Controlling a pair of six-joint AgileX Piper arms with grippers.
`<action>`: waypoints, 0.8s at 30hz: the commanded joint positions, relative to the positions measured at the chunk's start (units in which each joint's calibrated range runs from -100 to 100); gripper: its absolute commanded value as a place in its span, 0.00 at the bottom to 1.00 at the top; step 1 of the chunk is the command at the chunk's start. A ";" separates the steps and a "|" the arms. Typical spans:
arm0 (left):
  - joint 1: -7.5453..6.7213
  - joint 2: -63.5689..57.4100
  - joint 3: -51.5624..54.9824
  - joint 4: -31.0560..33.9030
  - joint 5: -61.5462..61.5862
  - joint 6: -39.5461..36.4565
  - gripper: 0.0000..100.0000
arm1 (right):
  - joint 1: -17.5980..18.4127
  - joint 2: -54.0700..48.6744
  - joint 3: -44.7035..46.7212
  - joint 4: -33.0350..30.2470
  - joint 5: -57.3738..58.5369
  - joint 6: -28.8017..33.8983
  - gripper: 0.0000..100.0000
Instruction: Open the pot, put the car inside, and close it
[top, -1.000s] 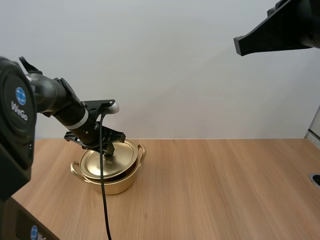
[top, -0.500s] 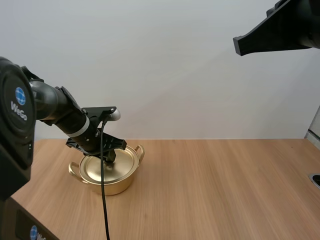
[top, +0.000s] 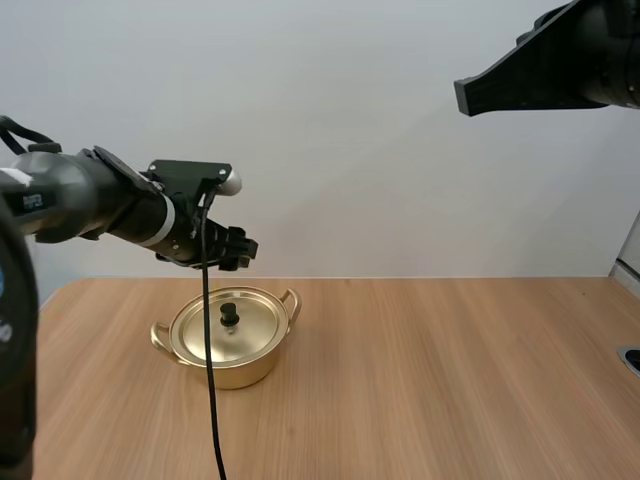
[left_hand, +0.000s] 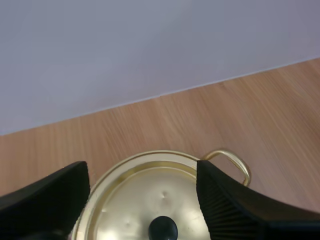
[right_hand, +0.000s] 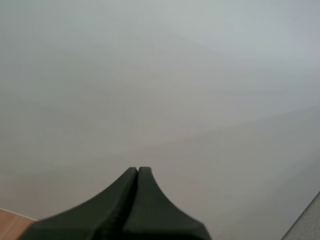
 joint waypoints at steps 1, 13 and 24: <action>-0.02 -5.85 0.39 -1.50 -1.65 0.11 1.00 | -0.03 0.23 0.78 0.03 -0.01 0.05 0.00; -0.02 -52.99 27.12 -22.72 -13.97 20.65 1.00 | -0.03 0.36 23.15 2.66 -20.33 4.46 0.00; -2.19 -72.97 30.85 -20.74 -57.47 5.73 1.00 | -2.14 -0.09 48.39 -0.22 -57.26 5.92 0.00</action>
